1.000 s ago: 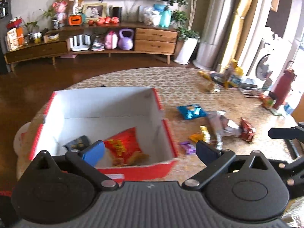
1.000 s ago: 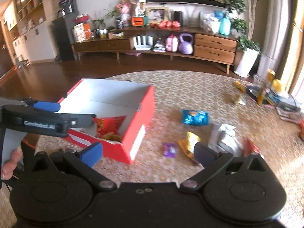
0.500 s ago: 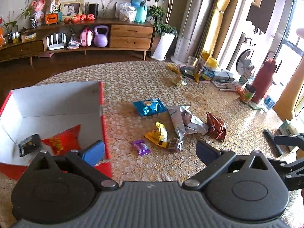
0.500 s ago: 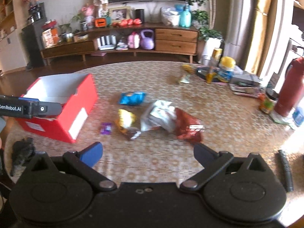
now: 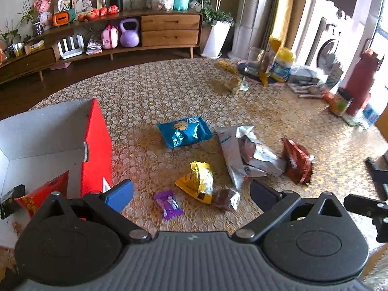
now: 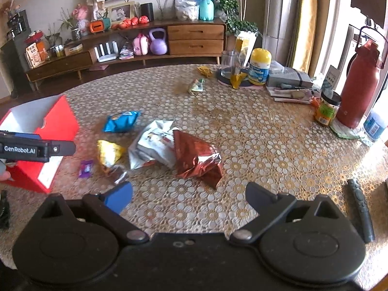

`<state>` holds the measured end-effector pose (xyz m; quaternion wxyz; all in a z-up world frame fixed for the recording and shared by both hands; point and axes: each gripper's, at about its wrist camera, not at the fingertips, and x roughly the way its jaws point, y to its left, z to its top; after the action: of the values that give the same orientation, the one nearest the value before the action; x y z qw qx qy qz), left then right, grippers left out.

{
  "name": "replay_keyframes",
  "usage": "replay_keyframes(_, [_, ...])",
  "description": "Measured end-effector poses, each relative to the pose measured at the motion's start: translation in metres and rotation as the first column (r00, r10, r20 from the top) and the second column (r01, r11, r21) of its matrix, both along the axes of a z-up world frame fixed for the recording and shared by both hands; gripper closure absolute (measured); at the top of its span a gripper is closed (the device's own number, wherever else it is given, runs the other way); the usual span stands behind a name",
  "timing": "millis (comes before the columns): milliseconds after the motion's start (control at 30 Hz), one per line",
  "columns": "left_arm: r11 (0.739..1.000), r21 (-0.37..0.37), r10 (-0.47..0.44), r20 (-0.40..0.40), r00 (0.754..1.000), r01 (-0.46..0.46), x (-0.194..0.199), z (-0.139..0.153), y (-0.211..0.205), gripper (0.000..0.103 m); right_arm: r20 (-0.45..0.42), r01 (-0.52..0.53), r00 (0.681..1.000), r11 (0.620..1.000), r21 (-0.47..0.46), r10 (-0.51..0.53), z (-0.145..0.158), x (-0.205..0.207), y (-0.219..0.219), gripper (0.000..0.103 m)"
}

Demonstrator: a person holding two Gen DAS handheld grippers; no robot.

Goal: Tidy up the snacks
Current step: 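Move both tools back from the box toward the remaining snacks, then grasp the yellow snack packet with the left tool while the right tool grasps the red-brown foil bag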

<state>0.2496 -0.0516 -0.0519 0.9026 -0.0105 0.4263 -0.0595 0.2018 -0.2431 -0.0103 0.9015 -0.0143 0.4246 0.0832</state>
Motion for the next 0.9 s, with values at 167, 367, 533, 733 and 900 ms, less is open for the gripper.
replay_keyframes(167, [1.000,0.020,0.008,-0.032,0.999,-0.007,0.022,-0.019,-0.008,0.000,-0.015,0.009,1.000,1.000,-0.021,-0.010,-0.020,0.027,0.001,0.004])
replay_keyframes(367, [0.998,0.062,0.013,-0.042,0.999,-0.011,0.040,-0.038,-0.014,0.001,-0.029,0.007,1.000,0.998,-0.059,-0.008,-0.045,0.057,0.008,0.005])
replay_keyframes(533, [0.998,0.067,0.012,-0.060,0.998,-0.008,0.052,-0.052,-0.014,0.007,-0.051,0.022,0.998,0.998,-0.057,-0.025,-0.060,0.075,0.010,0.007])
replay_keyframes(733, [1.000,0.023,0.018,-0.093,0.996,-0.016,0.061,-0.065,-0.011,0.019,-0.076,0.031,0.996,0.998,-0.060,-0.036,-0.075,0.090,0.014,0.007])
replay_keyframes(900, [1.000,0.008,0.009,-0.123,0.992,-0.008,0.066,-0.075,-0.013,0.036,-0.091,0.034,0.995,0.998,-0.059,-0.039,-0.084,0.096,0.015,0.015])
